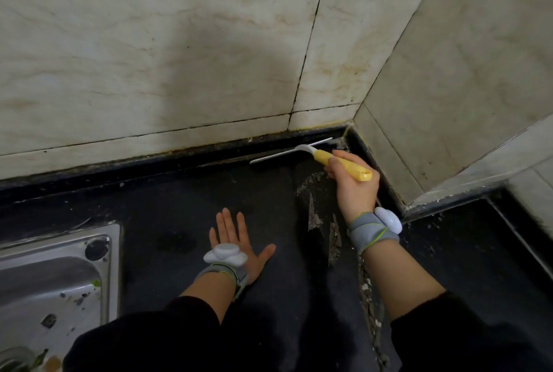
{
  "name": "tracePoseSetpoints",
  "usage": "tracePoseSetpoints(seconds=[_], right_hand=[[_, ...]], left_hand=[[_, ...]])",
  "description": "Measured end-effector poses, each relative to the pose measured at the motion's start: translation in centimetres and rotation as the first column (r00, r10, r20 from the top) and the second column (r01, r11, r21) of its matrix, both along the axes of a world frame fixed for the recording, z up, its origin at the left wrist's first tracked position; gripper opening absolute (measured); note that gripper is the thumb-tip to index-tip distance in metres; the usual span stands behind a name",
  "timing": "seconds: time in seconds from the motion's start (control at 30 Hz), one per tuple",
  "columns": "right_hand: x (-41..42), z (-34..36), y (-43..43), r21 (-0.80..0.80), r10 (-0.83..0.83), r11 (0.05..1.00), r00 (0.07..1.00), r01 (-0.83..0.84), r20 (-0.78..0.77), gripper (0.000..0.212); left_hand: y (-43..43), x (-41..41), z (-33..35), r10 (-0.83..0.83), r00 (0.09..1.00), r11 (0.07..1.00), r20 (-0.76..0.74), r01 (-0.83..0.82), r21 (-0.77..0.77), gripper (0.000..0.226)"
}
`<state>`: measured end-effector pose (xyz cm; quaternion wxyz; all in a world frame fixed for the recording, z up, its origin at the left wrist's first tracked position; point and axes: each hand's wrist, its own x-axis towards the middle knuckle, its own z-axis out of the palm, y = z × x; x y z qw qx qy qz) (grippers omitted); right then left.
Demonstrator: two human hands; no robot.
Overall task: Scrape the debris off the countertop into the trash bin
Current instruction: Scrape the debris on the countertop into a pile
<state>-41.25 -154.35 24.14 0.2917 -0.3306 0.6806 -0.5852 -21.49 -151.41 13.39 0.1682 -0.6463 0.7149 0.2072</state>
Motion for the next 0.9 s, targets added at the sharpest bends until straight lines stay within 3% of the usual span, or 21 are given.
tracePoseSetpoints(seconds=[0.07, 0.3, 0.53, 0.77, 0.9], right_hand=[[0.2, -0.3, -0.1, 0.009, 0.002, 1.0, 0.999, -0.002, 0.046, 0.016], [-0.7, 0.2, 0.5, 0.033, -0.109, 0.993, 0.994, 0.109, -0.015, 0.012], [0.1, -0.1, -0.1, -0.006, -0.026, 1.0, 1.0, 0.026, -0.017, 0.012], [-0.1, -0.9, 2.4, 0.058, -0.206, 0.978, 0.975, 0.202, 0.082, 0.009], [-0.2, 0.2, 2.7, 0.02, -0.254, 0.967, 0.967, 0.254, -0.009, 0.014]], left_hand=[[0.0, -0.1, 0.0, -0.001, 1.0, 1.0, 0.005, 0.001, 0.0, 0.107], [0.0, 0.0, -0.1, -0.002, 1.0, 1.0, -0.016, 0.002, -0.001, 0.104], [-0.2, -0.1, 0.3, -0.009, 1.0, 1.0, -0.005, 0.009, 0.021, 0.102], [-0.4, 0.1, 0.3, -0.005, 1.0, 0.999, 0.009, 0.004, 0.039, 0.103], [-0.3, 0.1, 0.0, -0.005, 1.0, 1.0, -0.003, 0.005, 0.026, 0.103]])
